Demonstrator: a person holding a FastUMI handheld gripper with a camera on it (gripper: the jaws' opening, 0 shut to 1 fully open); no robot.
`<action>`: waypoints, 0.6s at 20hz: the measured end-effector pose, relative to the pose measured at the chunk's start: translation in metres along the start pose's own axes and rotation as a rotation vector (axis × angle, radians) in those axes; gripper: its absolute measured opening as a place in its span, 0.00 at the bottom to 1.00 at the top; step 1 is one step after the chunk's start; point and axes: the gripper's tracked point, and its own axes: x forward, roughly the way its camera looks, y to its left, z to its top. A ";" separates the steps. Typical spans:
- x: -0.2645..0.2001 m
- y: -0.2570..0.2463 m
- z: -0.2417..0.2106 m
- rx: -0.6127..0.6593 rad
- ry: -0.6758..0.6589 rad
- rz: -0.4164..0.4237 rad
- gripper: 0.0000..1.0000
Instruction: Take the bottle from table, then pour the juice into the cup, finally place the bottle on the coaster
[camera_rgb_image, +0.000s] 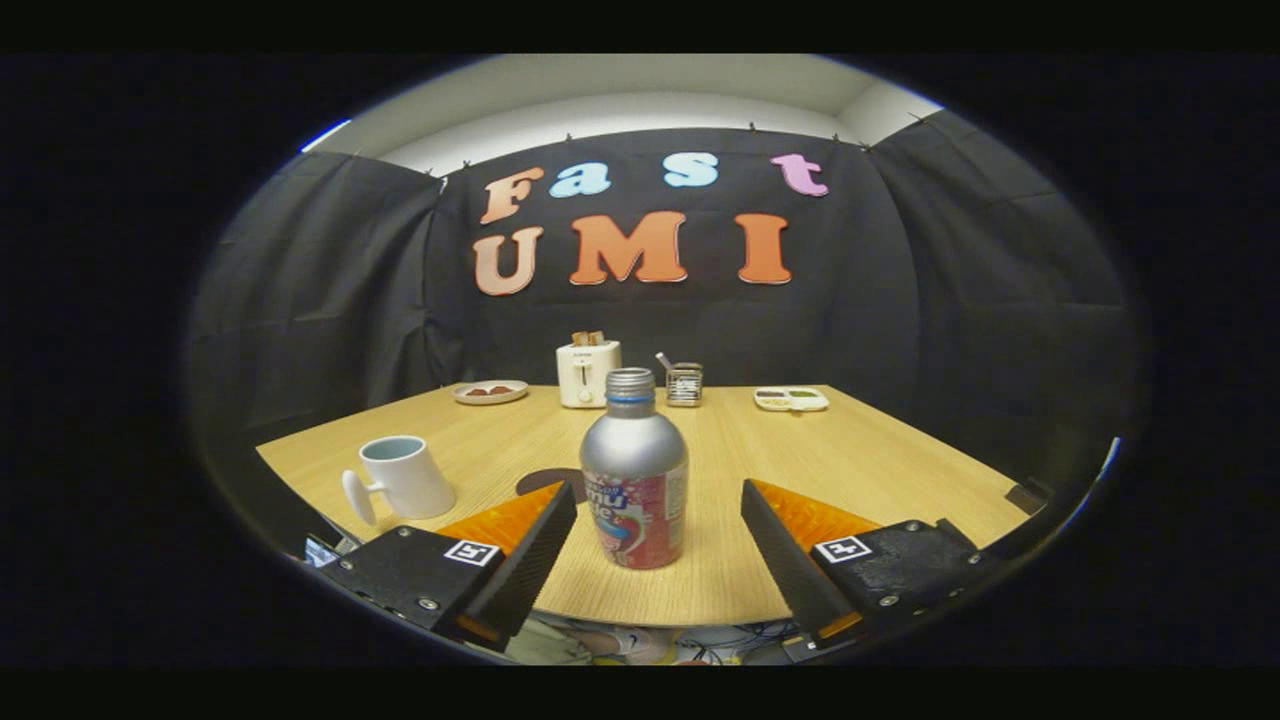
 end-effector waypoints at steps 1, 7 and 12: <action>0.006 0.004 -0.009 -0.014 0.019 0.005 0.99; 0.032 0.005 -0.047 -0.024 0.086 -0.039 0.99; 0.037 0.004 -0.055 0.017 0.091 -0.054 0.84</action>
